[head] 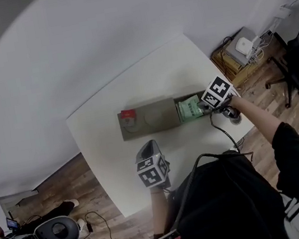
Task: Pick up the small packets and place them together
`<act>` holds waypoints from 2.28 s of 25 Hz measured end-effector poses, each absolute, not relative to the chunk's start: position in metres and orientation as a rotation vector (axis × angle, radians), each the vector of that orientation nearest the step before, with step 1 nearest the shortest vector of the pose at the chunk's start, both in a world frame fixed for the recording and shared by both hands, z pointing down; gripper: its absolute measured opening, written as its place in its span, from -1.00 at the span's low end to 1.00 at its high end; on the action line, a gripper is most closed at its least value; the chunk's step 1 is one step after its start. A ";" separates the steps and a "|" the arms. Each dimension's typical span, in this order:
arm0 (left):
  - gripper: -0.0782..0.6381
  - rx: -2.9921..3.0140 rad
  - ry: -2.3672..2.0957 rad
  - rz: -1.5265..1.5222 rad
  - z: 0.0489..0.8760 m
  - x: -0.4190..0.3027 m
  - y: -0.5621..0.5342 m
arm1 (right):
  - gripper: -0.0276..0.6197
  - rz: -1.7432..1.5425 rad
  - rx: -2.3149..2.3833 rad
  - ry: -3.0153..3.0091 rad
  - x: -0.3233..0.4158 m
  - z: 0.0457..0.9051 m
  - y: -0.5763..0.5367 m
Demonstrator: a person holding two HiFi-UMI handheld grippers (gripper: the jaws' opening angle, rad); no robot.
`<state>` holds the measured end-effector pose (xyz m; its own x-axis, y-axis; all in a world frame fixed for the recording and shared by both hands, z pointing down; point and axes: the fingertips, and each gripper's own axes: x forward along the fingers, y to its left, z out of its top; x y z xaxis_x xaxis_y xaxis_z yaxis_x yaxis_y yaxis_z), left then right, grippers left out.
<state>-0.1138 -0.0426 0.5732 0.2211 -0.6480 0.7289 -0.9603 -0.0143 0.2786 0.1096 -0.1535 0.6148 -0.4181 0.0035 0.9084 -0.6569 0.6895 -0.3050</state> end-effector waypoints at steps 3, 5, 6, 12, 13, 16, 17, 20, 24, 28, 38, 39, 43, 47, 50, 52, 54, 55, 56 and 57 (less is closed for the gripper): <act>-0.79 1.742 -1.504 0.521 0.575 -0.112 -0.040 | -0.54 0.836 0.499 -1.874 0.110 0.620 -0.150; -0.79 1.741 -1.505 0.520 0.575 -0.113 -0.038 | -0.54 0.848 0.490 -1.889 0.106 0.621 -0.150; -0.79 1.739 -1.505 0.520 0.575 -0.114 -0.039 | -0.54 0.859 0.485 -1.897 0.103 0.621 -0.151; -0.79 1.735 -1.507 0.523 0.578 -0.113 -0.037 | -0.54 0.930 0.474 -1.914 0.101 0.625 -0.148; -0.79 1.738 -1.507 0.525 0.578 -0.113 -0.037 | -0.55 0.937 0.472 -1.921 0.100 0.625 -0.147; -0.79 1.740 -1.506 0.529 0.576 -0.112 -0.037 | -0.55 0.925 0.468 -1.918 0.099 0.624 -0.147; -0.79 1.741 -1.508 0.530 0.576 -0.112 -0.037 | -0.57 0.914 0.467 -1.914 0.100 0.624 -0.147; -0.79 1.741 -1.512 0.532 0.575 -0.113 -0.038 | -0.63 0.890 0.468 -1.920 0.100 0.623 -0.148; -0.79 1.738 -1.518 0.532 0.576 -0.115 -0.038 | -0.82 0.899 0.483 -1.898 0.104 0.622 -0.146; -0.79 1.738 -1.519 0.533 0.576 -0.115 -0.037 | -0.86 0.888 0.488 -1.894 0.105 0.621 -0.145; -0.79 1.736 -1.509 0.531 0.579 -0.112 -0.039 | -0.48 0.906 0.443 -1.884 0.100 0.620 -0.146; -0.79 1.736 -1.509 0.529 0.579 -0.112 -0.039 | -0.48 0.910 0.437 -1.877 0.099 0.620 -0.145; -0.79 1.728 -1.512 0.525 0.579 -0.114 -0.038 | -0.48 0.930 0.419 -1.853 0.092 0.626 -0.143; -0.79 1.718 -1.517 0.519 0.581 -0.119 -0.039 | -0.52 0.913 0.424 -1.859 0.087 0.630 -0.146; -0.79 1.715 -1.517 0.518 0.583 -0.120 -0.039 | -0.59 0.914 0.424 -1.847 0.088 0.630 -0.144; -0.79 1.715 -1.515 0.519 0.583 -0.119 -0.040 | -0.61 0.909 0.421 -1.840 0.088 0.630 -0.143; -0.79 1.715 -1.513 0.520 0.583 -0.119 -0.042 | -0.63 0.887 0.426 -1.839 0.088 0.631 -0.146; -0.79 1.715 -1.512 0.520 0.583 -0.118 -0.042 | -0.64 0.871 0.432 -1.841 0.088 0.633 -0.148; -0.79 1.715 -1.512 0.520 0.583 -0.118 -0.042 | -0.66 0.850 0.441 -1.838 0.088 0.634 -0.150; -0.79 1.715 -1.513 0.521 0.583 -0.119 -0.042 | -0.68 0.823 0.455 -1.828 0.090 0.635 -0.152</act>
